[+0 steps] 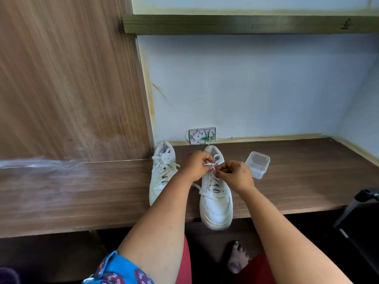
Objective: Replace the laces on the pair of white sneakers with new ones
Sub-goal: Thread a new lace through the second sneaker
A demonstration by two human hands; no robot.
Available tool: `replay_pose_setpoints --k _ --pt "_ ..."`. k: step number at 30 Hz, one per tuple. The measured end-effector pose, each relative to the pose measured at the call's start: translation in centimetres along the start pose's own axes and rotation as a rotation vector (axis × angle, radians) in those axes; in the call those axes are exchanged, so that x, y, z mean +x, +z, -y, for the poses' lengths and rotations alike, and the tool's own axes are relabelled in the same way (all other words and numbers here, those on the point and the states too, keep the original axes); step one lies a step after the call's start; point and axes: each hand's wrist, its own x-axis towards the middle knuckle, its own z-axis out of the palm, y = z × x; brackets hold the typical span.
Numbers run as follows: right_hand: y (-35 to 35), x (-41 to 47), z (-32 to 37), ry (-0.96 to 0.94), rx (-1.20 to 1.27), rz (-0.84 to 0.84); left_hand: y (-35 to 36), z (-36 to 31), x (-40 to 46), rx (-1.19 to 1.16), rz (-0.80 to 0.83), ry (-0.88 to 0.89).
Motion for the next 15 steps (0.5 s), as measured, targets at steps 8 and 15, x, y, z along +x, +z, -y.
replay_pose_setpoints --k 8,15 --pt "1.6 0.0 0.0 0.035 -0.091 -0.171 0.5 -0.4 0.1 0.026 -0.056 -0.034" --pt "2.3 0.2 -0.1 0.039 -0.106 -0.217 0.6 -0.1 0.2 -0.036 -0.055 -0.082"
